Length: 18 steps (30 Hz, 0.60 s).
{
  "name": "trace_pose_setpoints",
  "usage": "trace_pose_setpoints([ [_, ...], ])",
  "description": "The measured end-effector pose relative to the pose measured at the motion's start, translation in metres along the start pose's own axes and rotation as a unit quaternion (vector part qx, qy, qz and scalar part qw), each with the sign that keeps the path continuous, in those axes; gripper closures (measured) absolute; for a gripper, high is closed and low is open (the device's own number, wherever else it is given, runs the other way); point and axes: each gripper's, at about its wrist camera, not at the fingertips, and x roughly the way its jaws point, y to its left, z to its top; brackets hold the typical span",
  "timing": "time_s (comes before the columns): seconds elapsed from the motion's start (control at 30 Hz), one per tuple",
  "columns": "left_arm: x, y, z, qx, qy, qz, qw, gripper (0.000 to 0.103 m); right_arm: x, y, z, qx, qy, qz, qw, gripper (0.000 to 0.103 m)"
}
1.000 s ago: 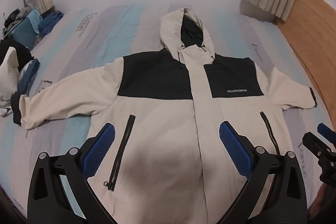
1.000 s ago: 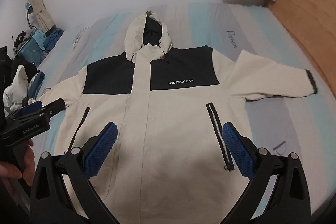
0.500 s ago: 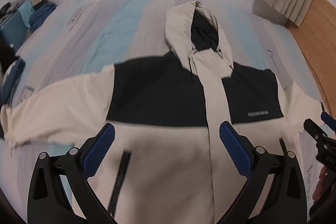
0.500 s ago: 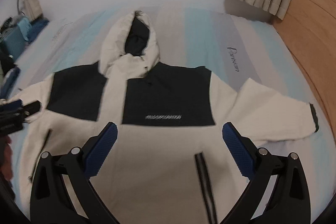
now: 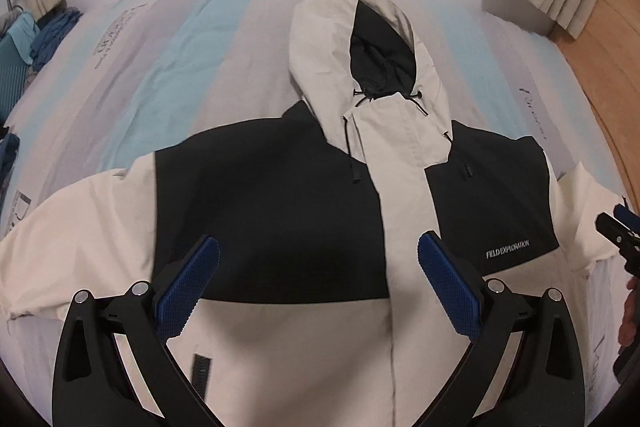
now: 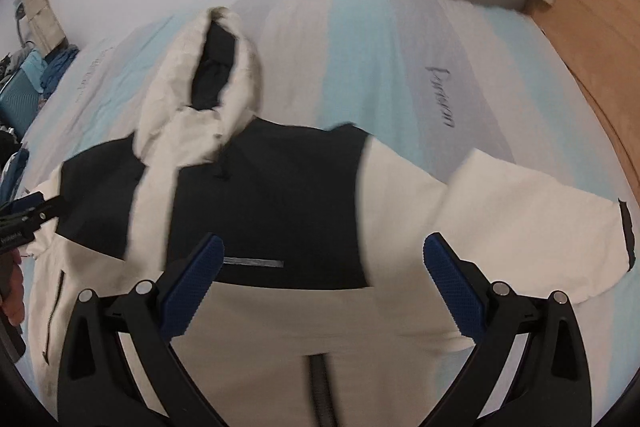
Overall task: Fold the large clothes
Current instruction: 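Move both tools over the jacket, right tool toward a black sleeve cuff, then close the right tool on the black cuff of the sleeve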
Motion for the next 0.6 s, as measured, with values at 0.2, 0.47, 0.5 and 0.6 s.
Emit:
trace_pose_setpoints([
  [0.2,0.018,-0.029,0.001,0.015,0.005,0.013,0.9998,0.006,0.012,-0.100,0.003,-0.008,0.030,-0.079,0.996,0.007],
  [0.47,0.046,-0.056,-0.001,0.013,0.026,0.034,0.9990,0.006,0.015,-0.283,-0.007,0.045,0.098,-0.141,0.984,0.007],
  [0.5,0.049,-0.059,0.000,0.013,0.026,0.037,0.9989,0.006,0.013,-0.295,-0.009,0.051,0.100,-0.144,0.983,0.007],
  [0.6,0.060,-0.068,0.005,0.005,0.033,0.034,0.9989,0.006,0.007,-0.344,-0.017,0.078,0.107,-0.159,0.978,0.007],
])
